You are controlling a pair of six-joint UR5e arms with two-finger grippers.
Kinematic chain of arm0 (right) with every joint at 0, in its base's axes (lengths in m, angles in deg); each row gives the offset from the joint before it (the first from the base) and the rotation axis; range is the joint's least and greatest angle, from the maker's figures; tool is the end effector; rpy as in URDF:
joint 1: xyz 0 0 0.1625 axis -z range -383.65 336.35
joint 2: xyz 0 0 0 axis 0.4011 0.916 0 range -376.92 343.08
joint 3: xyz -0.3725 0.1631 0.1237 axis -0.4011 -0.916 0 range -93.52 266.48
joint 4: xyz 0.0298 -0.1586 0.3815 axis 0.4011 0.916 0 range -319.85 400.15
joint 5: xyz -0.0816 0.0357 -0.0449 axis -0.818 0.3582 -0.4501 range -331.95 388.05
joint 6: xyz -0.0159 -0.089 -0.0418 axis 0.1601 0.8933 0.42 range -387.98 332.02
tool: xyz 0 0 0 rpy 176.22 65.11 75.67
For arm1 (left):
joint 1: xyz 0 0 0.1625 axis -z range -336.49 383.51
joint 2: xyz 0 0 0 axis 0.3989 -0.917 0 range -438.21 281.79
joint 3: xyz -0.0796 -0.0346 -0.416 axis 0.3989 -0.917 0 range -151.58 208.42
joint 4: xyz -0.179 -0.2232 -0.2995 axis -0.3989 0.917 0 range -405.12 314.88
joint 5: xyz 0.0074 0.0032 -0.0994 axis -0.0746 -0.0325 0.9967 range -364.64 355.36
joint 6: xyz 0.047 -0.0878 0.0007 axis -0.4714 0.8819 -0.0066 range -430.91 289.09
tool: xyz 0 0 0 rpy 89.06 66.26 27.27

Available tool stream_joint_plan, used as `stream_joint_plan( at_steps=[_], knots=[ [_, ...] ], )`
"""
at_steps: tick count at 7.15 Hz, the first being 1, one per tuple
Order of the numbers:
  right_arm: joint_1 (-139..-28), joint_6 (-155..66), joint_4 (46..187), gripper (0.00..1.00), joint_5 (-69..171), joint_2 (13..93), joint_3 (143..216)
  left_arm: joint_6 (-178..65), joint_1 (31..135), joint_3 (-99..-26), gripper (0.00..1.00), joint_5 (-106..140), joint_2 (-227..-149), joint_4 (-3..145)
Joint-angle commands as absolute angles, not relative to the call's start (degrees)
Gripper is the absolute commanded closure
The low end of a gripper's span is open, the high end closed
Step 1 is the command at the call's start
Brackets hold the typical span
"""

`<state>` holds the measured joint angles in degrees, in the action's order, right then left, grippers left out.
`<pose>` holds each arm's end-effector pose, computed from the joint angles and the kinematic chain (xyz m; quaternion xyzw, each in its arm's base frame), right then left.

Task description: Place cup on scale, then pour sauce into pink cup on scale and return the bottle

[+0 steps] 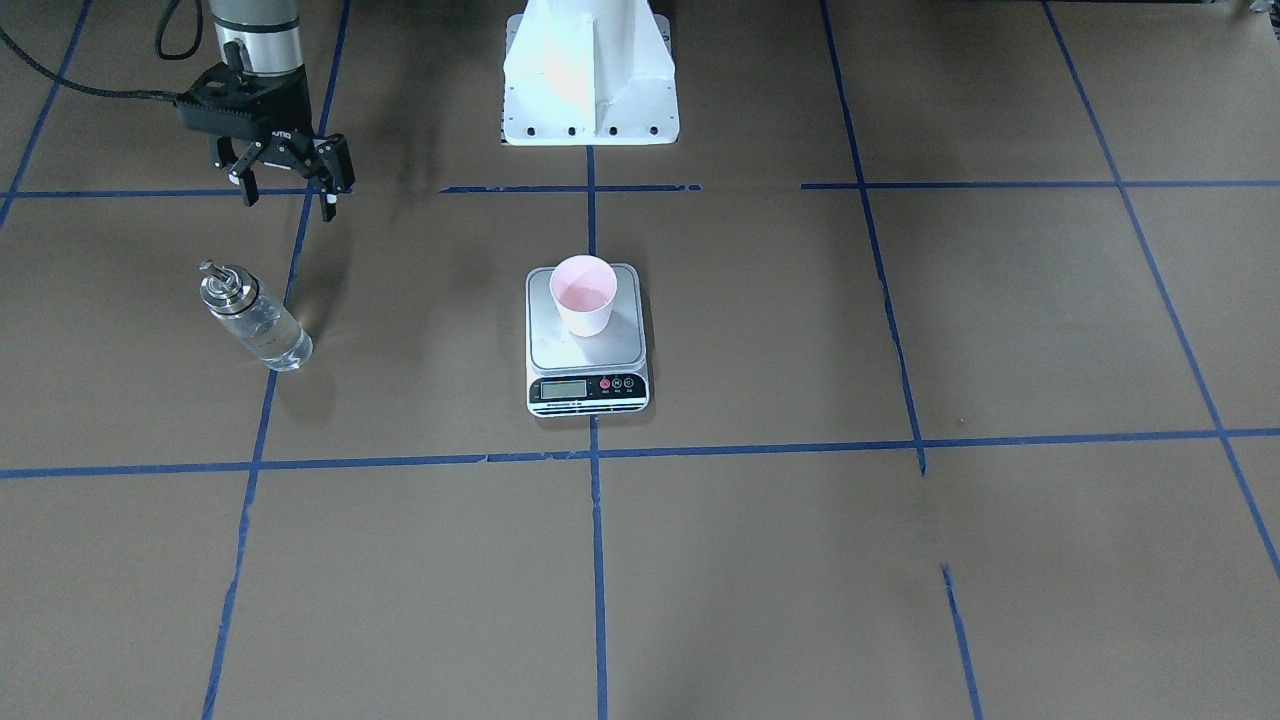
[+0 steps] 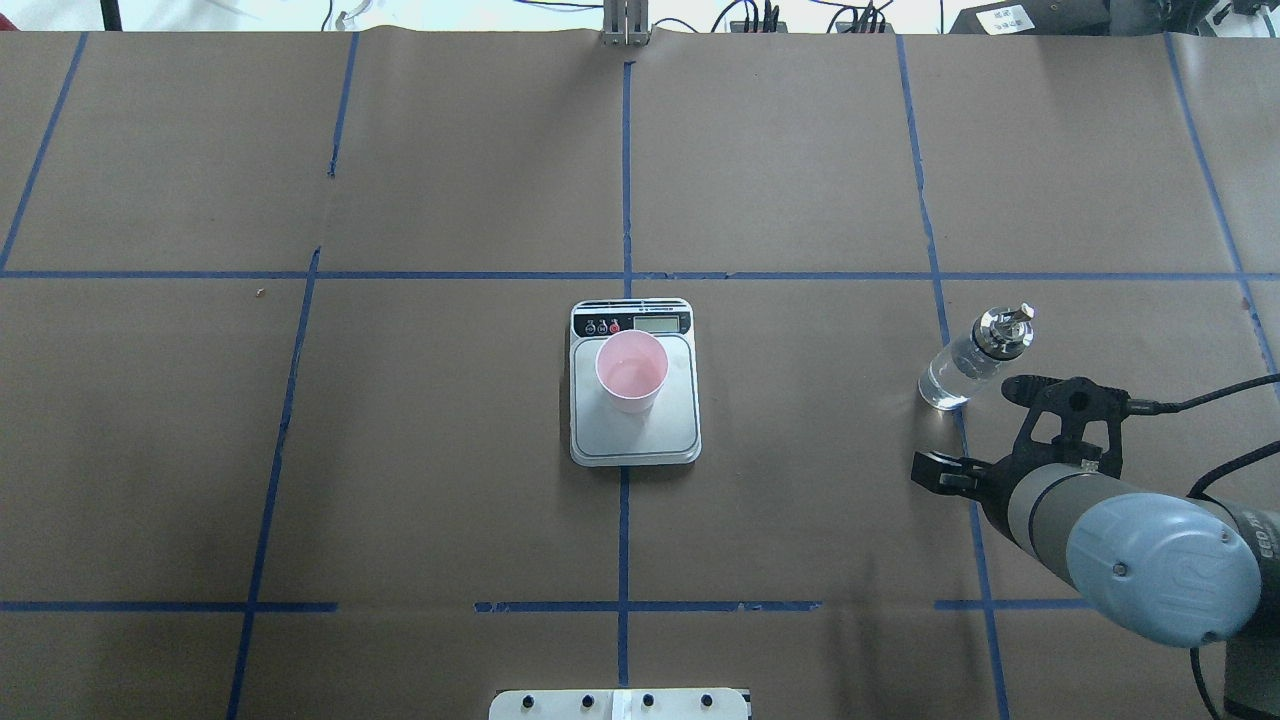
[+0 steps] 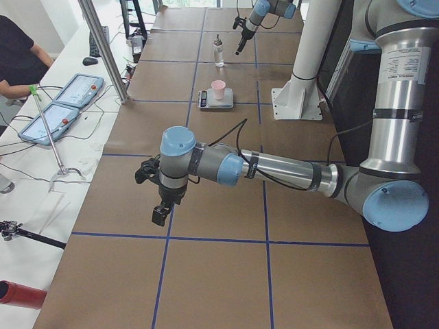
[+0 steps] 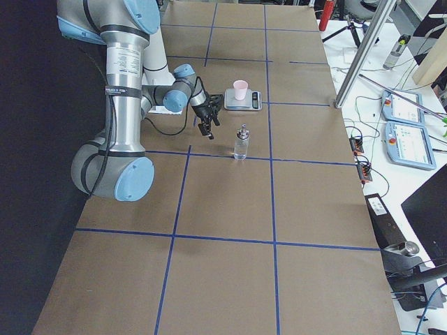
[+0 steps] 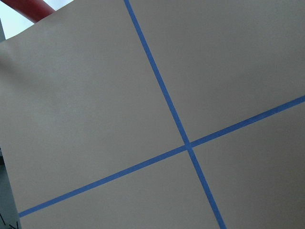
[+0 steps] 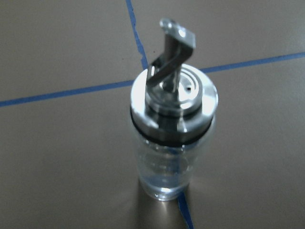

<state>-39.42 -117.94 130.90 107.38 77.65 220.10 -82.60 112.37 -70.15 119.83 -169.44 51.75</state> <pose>-0.3529 -0.2574 0.3542 0.1320 -0.3115 0.1590 0.9275 -0.0666 -0.5160 0.5706 0.1647 0.2791 0.1483 0.9343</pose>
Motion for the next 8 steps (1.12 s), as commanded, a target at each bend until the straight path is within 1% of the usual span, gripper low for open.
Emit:
stream_joint_plan(
  at_steps=[1,2,3,5,6,8],
  knots=[
    [-38.5,-117.9,138.8,0.0,114.5,76.5,227.8,-82.6,112.5,-70.2,0.0,119.9,-169.4,51.7],
    [-40.7,-117.8,141.3,0.0,117.3,73.2,228.9,-82.6,112.5,-70.2,0.0,119.9,-169.4,51.8],
    [-44.5,-117.1,146.5,0.0,120.9,67.8,229.0,-82.7,112.5,-70.3,0.0,119.9,-169.4,51.8],
    [-55.3,-107.9,161.1,0.0,129.2,52.5,228.7,-82.6,112.5,-70.5,0.0,120.0,-169.4,51.8],
    [-61.0,-99.9,165.1,0.0,132.1,49.8,228.3,-82.6,112.5,-70.6,0.0,120.0,-169.4,51.7],
    [-77.9,-79.1,164.9,0.0,144.6,50.2,222.2,-82.6,112.5,-71.0,0.0,120.0,-169.4,51.7]
  ],
)
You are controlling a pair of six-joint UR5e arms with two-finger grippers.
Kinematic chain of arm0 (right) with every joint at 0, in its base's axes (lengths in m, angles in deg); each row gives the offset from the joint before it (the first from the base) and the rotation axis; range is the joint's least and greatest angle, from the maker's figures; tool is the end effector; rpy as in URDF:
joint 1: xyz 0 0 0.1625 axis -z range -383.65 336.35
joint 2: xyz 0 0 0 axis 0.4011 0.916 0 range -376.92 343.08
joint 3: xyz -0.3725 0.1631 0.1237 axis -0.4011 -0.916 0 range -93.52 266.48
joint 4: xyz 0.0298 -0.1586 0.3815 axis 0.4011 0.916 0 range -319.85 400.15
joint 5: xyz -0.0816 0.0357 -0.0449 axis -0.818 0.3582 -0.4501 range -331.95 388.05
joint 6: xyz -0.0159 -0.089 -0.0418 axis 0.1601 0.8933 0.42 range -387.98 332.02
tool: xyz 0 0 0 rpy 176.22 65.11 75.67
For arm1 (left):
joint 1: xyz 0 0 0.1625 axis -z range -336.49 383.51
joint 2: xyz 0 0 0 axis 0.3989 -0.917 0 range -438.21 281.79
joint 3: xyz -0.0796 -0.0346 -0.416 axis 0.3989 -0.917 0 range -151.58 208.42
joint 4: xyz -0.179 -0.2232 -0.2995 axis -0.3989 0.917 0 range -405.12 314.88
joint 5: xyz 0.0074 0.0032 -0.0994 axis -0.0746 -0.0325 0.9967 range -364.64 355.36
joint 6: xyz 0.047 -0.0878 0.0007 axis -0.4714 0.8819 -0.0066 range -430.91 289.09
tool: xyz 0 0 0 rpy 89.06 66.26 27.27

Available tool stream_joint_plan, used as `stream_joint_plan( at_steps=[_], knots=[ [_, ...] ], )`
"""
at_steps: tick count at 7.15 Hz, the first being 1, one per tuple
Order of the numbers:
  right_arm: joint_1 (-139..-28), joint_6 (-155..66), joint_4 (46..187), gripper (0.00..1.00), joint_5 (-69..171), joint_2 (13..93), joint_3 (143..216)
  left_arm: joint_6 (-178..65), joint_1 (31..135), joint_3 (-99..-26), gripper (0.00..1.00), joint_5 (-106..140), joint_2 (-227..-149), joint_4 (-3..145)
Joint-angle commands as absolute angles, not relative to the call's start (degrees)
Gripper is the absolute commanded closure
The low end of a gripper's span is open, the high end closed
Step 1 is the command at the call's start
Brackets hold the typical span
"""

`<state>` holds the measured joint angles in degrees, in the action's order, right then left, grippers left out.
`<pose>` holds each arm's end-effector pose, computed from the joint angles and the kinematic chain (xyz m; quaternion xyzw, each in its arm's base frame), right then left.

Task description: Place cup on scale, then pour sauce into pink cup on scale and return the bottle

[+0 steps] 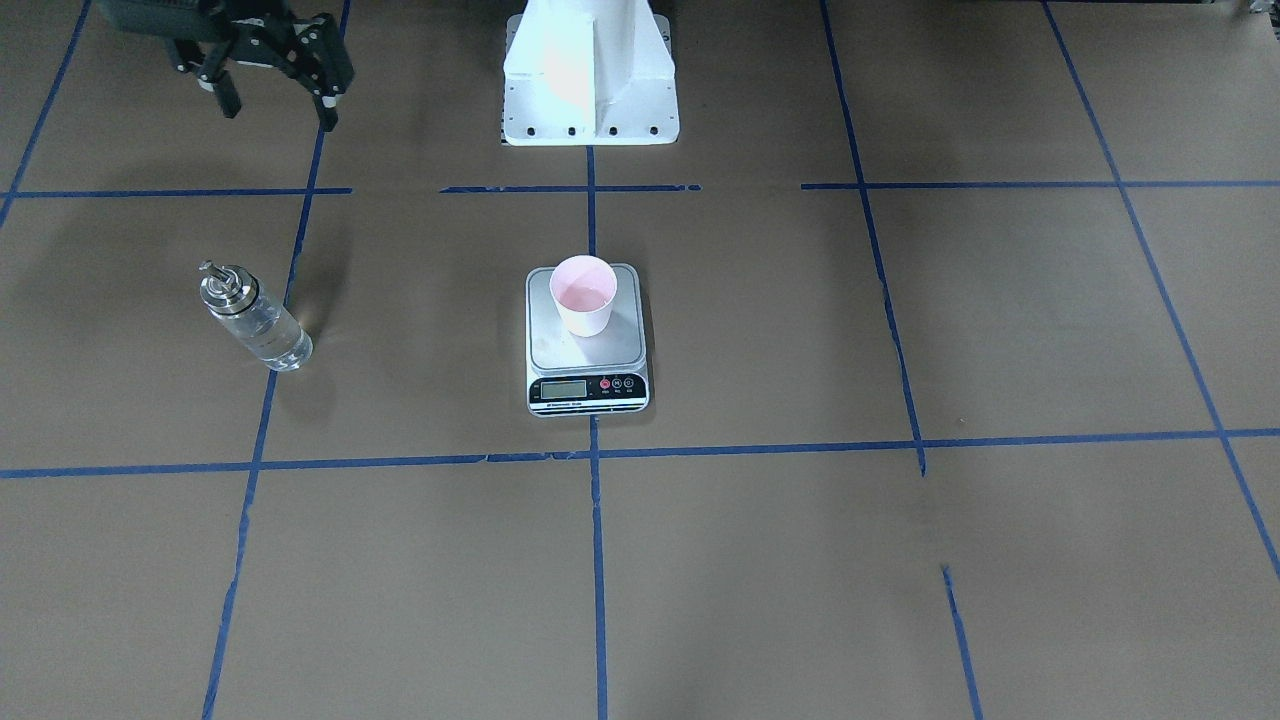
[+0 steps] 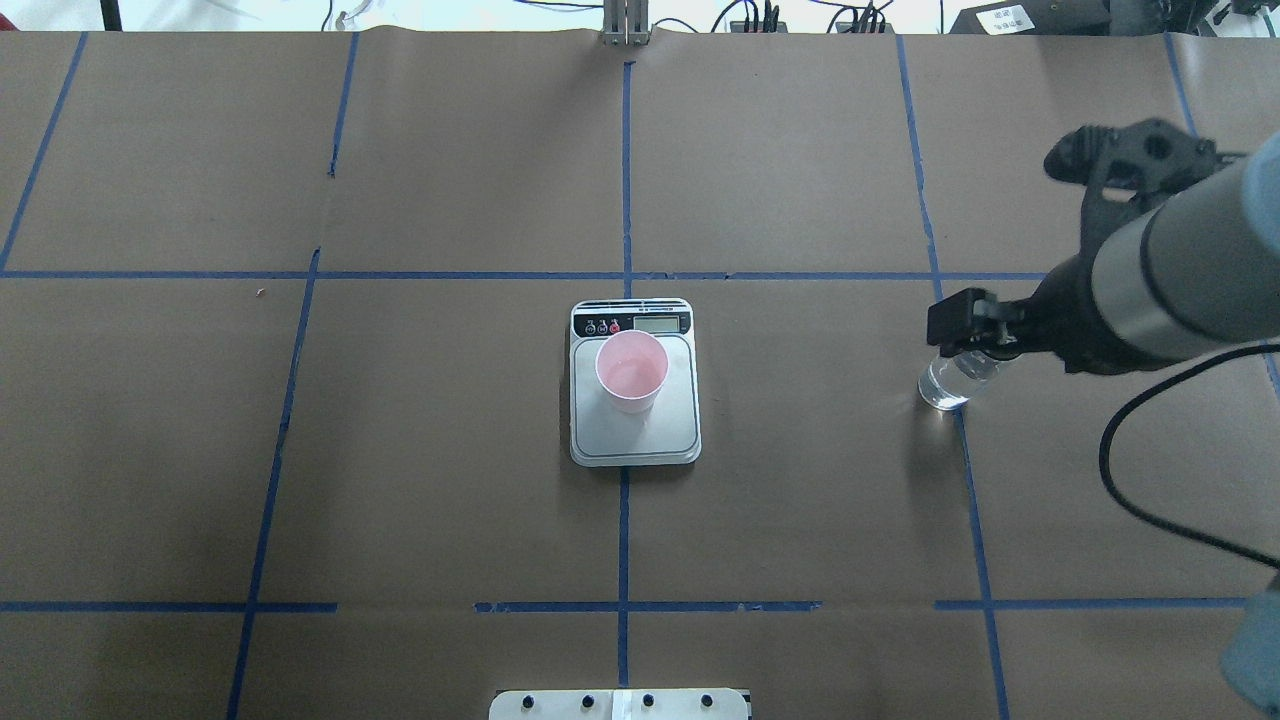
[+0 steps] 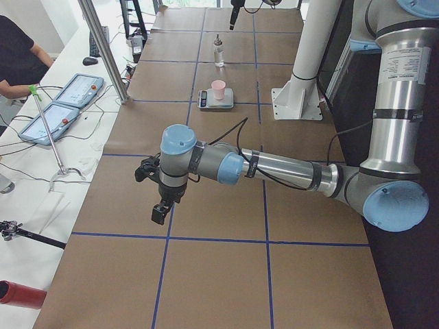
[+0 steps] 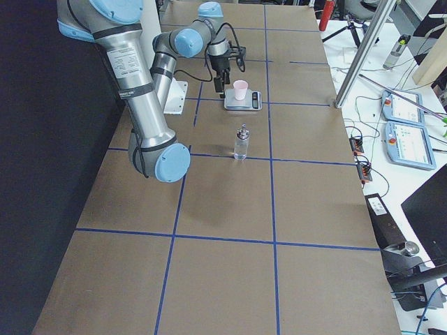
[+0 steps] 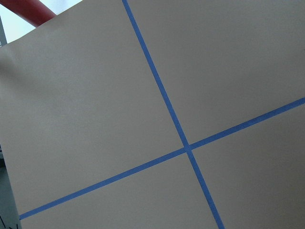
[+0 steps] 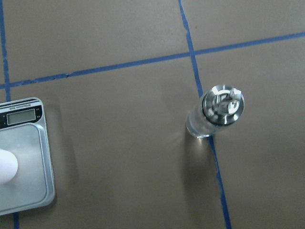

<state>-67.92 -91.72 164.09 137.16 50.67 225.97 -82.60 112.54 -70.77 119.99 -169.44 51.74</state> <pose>-0.2307 -0.3656 0.1956 0.0571 -0.3525 0.0927 0.9295 -0.0679 -0.5155 0.5650 0.1702 0.2795 0.1485 0.9332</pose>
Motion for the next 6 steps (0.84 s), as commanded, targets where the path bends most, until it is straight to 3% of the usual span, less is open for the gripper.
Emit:
stream_joint_plan(
  at_steps=[1,5,6],
  knots=[
    [-83.7,-70.3,164.9,0.0,146.8,50.2,218.0,-82.6,112.5,-71.4,0.0,120.1,-169.4,51.7],
    [-102.0,-34.7,163.0,0.0,155.9,53.3,201.5,-82.8,112.5,-72.2,0.0,120.3,-168.5,51.5],
    [-105.2,-28.5,155.0,0.0,158.3,57.4,195.8,-83.0,112.5,-72.2,0.0,120.4,-168.0,51.5]
  ],
)
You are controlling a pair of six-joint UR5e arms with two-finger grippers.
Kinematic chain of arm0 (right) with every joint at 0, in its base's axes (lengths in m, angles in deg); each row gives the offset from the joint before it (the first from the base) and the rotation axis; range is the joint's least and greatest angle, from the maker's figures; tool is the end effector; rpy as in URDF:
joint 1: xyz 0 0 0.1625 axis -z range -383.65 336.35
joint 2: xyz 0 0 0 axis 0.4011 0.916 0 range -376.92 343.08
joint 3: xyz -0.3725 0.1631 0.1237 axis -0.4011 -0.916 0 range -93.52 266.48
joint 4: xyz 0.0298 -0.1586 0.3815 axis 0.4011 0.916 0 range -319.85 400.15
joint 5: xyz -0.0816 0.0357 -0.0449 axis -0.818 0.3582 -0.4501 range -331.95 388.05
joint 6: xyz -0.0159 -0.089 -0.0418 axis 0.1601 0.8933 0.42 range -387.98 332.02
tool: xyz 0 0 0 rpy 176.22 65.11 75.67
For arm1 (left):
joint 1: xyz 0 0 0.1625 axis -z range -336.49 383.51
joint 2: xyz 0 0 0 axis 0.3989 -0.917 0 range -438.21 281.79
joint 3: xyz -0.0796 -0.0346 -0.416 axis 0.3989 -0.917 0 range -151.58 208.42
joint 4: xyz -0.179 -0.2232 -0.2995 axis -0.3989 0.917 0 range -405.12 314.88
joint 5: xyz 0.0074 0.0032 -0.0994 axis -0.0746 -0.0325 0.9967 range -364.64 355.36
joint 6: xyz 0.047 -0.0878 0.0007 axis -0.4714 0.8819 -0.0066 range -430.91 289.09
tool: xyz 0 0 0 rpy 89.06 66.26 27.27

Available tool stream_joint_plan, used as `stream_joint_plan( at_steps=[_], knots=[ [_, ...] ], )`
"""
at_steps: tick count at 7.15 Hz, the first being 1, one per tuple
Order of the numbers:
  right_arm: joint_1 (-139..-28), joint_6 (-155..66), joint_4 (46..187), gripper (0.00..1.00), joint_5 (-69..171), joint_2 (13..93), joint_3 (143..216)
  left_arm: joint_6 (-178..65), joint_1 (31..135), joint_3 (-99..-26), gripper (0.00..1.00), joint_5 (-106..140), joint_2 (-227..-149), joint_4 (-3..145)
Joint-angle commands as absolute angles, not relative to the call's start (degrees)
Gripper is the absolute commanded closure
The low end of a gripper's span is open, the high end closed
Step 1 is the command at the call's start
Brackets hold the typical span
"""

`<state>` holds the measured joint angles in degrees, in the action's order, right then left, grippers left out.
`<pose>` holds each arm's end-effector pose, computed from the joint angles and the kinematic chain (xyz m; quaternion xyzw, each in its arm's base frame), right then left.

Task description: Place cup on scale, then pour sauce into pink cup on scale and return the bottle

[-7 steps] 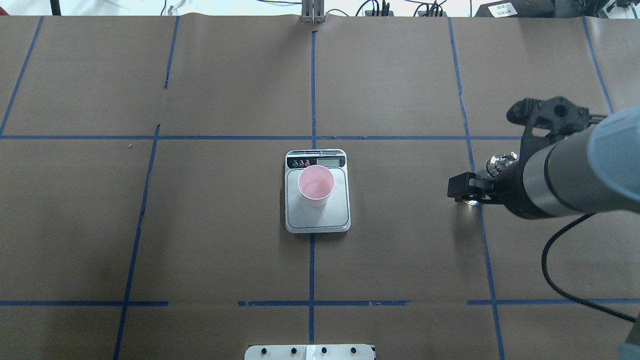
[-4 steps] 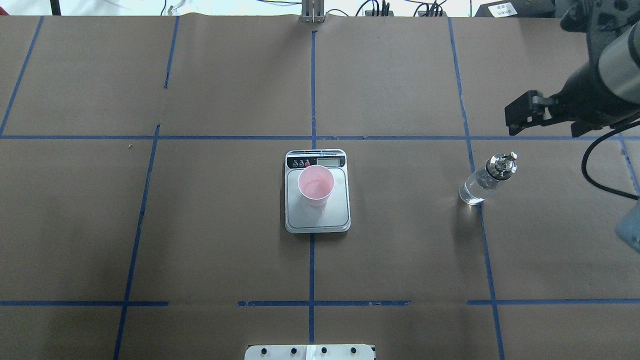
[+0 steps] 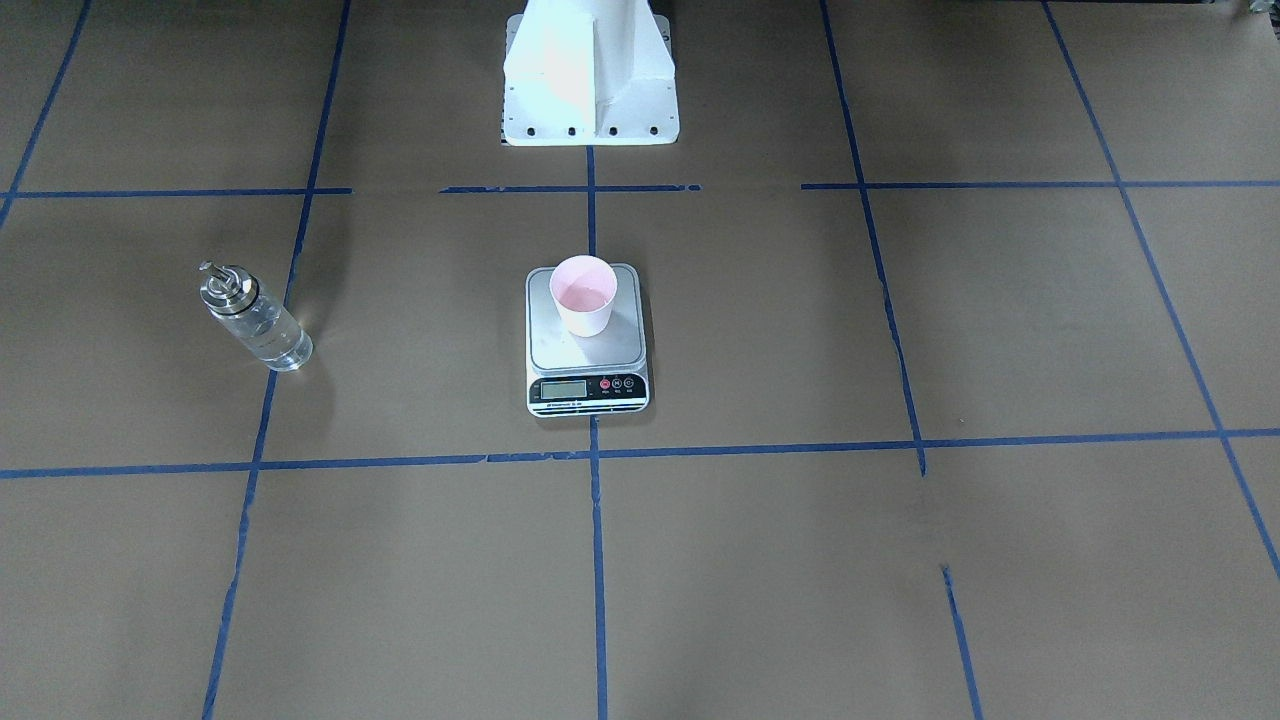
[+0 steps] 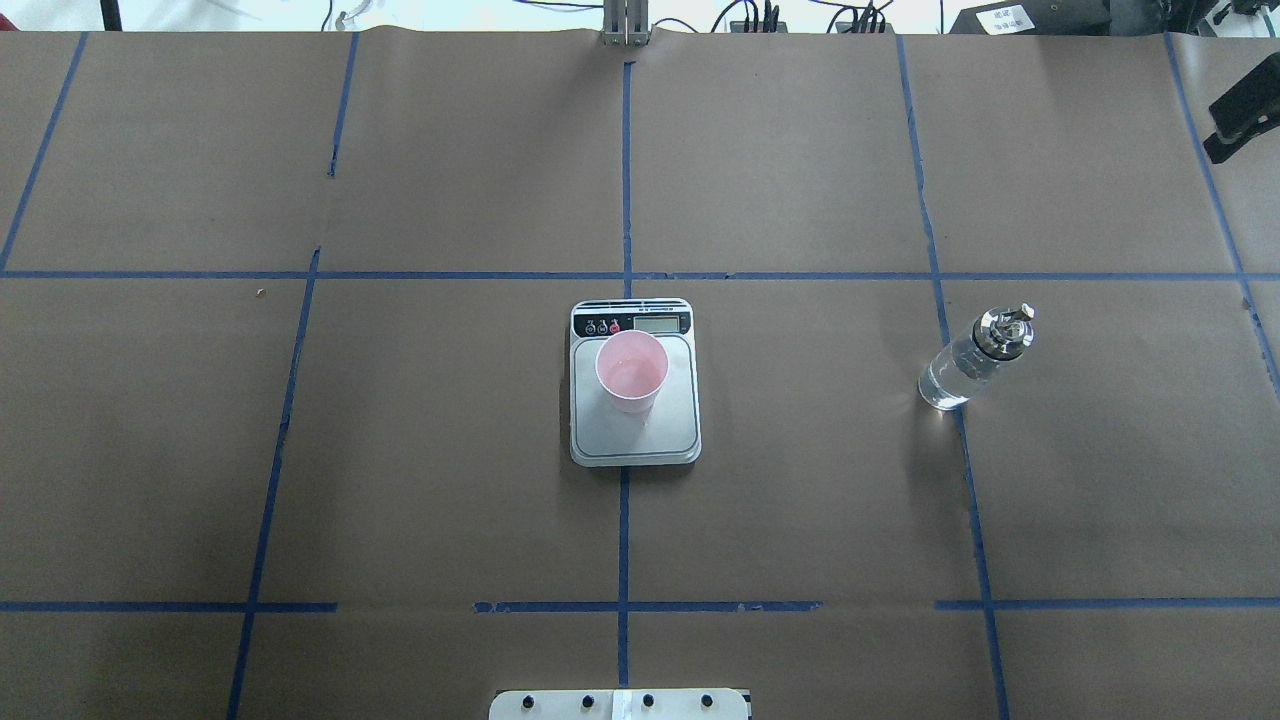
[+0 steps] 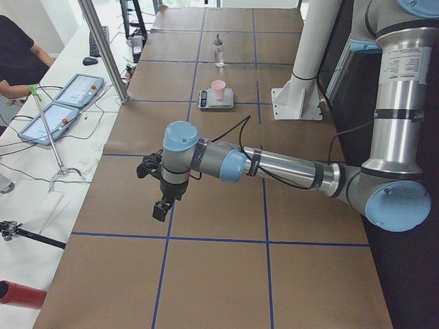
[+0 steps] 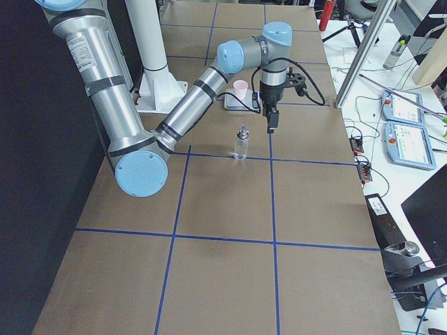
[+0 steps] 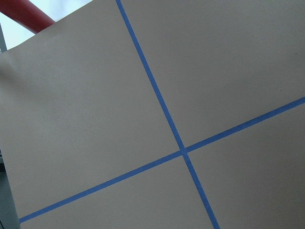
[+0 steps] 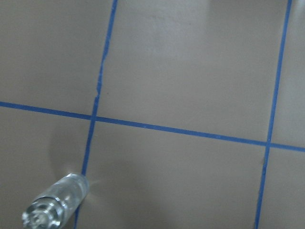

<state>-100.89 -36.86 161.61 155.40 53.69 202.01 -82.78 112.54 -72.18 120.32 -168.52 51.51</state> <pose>-0.0468 -0.5371 0.3403 0.0494 -0.3332 -0.0693 0.9390 -0.0676 -0.5082 0.5609 0.1729 0.2817 0.1509 0.9317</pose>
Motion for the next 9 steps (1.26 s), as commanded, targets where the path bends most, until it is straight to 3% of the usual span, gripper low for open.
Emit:
stream_joint_plan(
  at_steps=[1,2,3,5,9],
  knots=[
    [-108.3,-23.2,144.8,0.0,164.2,61.6,188.4,-83.1,112.5,-72.2,0.0,120.4,-166.9,51.5],
    [-109.8,-21.0,135.2,0.0,165.3,64.1,180.8,-83.2,112.5,-72.2,0.0,120.6,-165.8,51.5],
    [-110.4,-21.2,127.5,0.0,165.3,67.4,177.6,-83.2,112.5,-72.1,0.0,120.6,-165.2,51.6],
    [-110.3,-21.0,121.9,0.0,164.5,69.8,174.5,-83.3,112.5,-71.3,0.0,122.2,-164.1,51.5],
    [-110.4,-21.7,122.4,0.0,164.6,71.4,175.0,-83.6,112.9,-70.5,0.0,122.4,-162.1,46.4]
  ],
)
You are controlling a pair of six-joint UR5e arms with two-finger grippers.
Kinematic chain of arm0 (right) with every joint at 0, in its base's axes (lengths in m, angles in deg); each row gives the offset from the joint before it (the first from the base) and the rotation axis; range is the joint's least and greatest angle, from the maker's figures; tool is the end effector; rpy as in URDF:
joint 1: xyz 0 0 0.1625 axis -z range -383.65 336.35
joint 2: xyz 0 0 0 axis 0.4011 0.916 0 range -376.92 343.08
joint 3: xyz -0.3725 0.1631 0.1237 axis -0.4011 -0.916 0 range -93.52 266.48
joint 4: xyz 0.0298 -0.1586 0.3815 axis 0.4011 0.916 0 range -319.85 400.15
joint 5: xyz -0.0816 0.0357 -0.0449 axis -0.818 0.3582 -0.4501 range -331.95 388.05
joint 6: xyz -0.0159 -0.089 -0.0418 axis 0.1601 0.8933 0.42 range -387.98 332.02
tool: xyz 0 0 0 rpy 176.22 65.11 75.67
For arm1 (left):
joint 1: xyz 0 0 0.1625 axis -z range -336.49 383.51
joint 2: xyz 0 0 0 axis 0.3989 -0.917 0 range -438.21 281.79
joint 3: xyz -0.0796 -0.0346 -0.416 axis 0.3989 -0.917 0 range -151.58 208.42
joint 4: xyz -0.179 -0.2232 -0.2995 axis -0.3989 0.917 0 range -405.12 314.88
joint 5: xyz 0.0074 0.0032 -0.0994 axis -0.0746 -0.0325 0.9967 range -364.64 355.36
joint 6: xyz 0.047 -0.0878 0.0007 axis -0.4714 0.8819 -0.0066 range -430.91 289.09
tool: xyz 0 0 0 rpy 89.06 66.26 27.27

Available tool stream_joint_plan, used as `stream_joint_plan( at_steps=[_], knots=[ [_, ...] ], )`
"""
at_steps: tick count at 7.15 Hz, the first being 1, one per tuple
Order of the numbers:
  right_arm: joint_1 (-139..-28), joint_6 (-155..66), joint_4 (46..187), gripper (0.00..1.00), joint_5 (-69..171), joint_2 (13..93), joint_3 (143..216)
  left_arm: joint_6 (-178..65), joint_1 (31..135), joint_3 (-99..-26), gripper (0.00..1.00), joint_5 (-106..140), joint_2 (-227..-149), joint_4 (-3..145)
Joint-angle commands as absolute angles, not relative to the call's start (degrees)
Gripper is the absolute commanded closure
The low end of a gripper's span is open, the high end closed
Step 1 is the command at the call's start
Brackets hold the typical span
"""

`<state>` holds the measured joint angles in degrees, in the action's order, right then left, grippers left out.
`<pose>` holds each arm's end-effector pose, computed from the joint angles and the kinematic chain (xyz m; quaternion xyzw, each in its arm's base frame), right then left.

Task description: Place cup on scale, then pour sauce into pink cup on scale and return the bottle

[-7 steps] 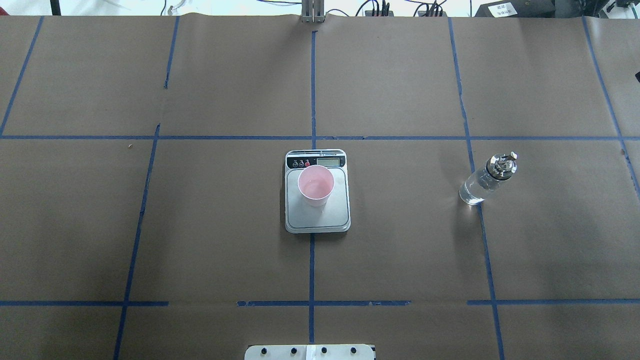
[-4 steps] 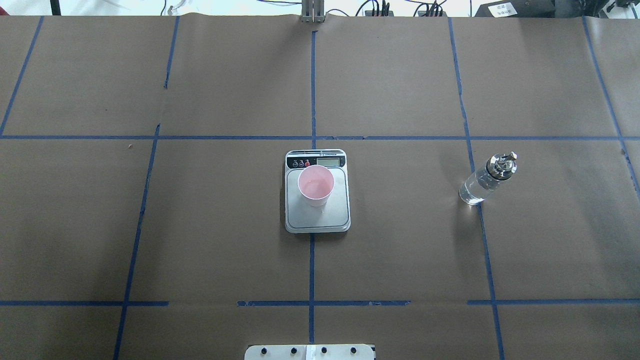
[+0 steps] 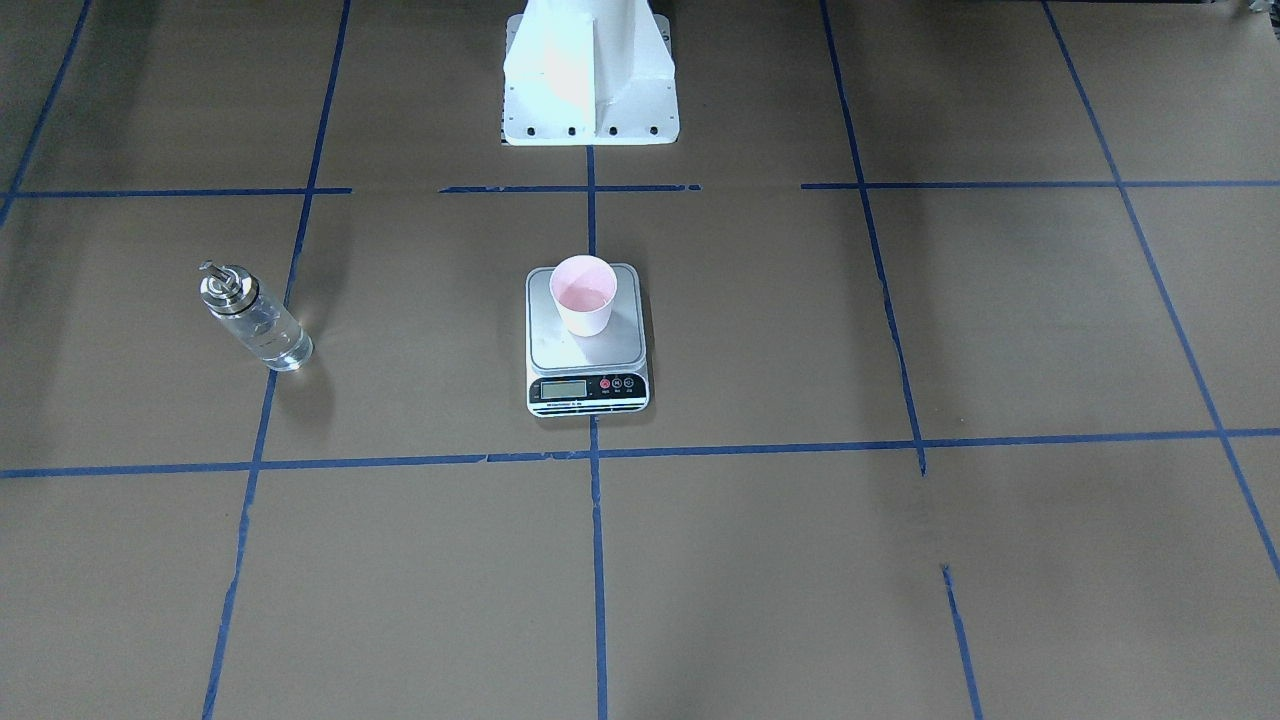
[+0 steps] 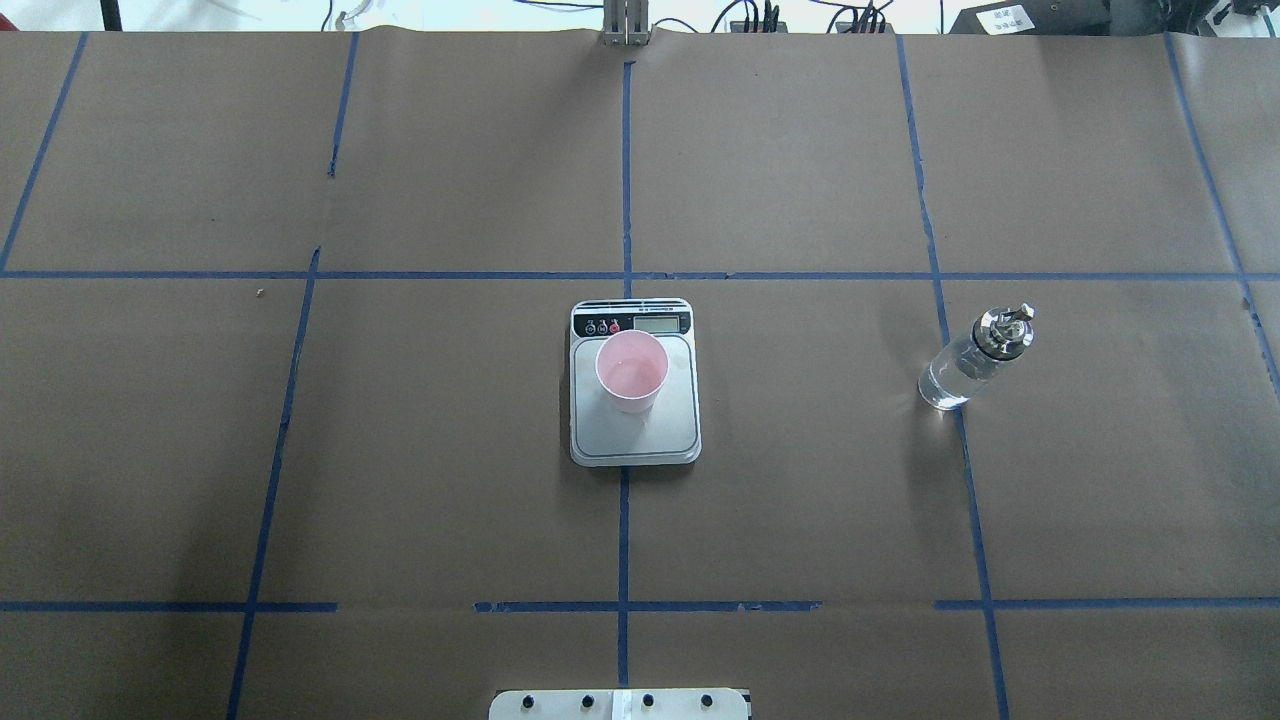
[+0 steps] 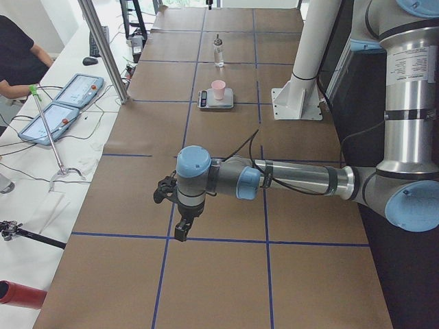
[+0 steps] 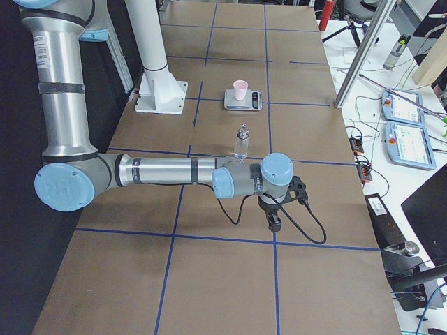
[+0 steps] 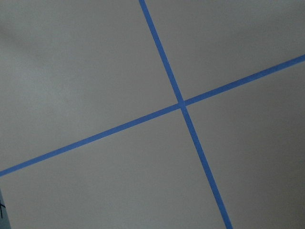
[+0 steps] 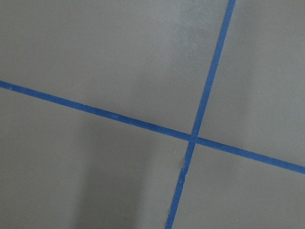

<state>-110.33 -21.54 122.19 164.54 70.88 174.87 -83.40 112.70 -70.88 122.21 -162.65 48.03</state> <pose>0.0311 -0.5199 0.6362 0.0792 -0.3915 -0.1072 0.9105 -0.0670 -0.4596 0.6270 0.0887 0.3080 0.1285 0.9385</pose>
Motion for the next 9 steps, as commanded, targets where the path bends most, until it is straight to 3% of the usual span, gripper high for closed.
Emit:
stream_joint_plan(
  at_steps=[1,7,9],
  knots=[
    [-110.4,-21.7,122.9,0.0,164.7,71.8,174.9,-83.5,112.8,-69.2,0.0,125.6,-161.7,46.3],
    [-115.4,-21.8,140.0,0.0,168.0,71.8,179.2,-83.3,112.9,-70.0,0.0,129.9,-162.3,46.4],
    [-115.4,-21.7,139.9,0.0,167.5,72.3,179.6,-83.2,113.0,-70.0,0.0,129.4,-162.3,46.4]
  ],
)
